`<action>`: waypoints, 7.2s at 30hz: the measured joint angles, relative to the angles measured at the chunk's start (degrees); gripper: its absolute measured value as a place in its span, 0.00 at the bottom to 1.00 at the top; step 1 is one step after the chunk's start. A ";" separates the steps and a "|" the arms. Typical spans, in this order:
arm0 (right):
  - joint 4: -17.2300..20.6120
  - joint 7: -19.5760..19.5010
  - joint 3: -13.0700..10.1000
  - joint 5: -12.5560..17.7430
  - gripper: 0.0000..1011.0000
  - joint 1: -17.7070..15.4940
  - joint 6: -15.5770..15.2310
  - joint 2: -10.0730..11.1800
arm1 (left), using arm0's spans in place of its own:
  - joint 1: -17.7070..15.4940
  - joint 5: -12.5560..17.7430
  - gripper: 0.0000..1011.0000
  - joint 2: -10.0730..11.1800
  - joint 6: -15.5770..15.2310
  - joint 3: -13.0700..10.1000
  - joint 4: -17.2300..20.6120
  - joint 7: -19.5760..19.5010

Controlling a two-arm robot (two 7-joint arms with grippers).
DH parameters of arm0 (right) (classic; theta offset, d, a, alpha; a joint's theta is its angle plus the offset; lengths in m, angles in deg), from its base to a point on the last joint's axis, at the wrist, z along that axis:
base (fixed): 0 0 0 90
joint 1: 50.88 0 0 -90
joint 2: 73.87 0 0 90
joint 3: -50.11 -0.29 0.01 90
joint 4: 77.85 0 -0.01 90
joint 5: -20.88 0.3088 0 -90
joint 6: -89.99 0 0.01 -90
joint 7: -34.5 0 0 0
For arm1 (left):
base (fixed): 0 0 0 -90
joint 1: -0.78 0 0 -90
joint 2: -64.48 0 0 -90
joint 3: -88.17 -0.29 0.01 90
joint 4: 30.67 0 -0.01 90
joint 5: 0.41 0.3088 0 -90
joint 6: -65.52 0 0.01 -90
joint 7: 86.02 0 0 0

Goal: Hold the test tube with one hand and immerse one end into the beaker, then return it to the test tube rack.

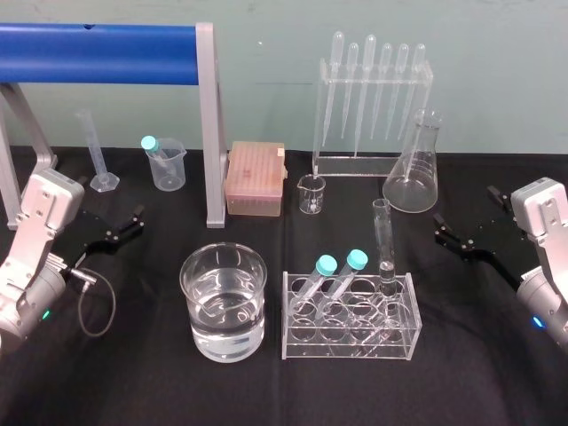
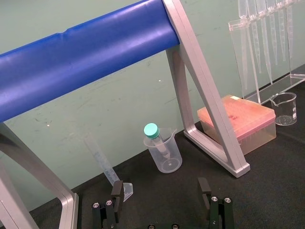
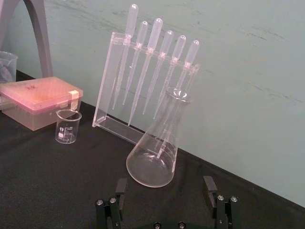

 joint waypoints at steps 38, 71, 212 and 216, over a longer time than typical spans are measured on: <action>16.52 26.51 -10.05 21.49 0.99 -7.76 8.15 3.09 | 0.00 0.00 0.99 0.00 0.00 0.00 0.00 0.00; 11.99 30.85 -6.85 16.62 0.99 -4.60 -2.90 -1.06 | 0.00 0.00 0.99 0.00 0.00 0.00 0.00 0.00; 10.35 32.45 -8.73 17.98 0.22 1.64 -0.49 -6.36 | 0.00 0.00 0.99 0.00 0.00 0.00 0.00 0.00; 8.10 33.15 -7.86 18.79 0.22 3.70 -0.77 -7.61 | 0.00 0.00 0.99 0.00 0.00 0.00 0.00 0.00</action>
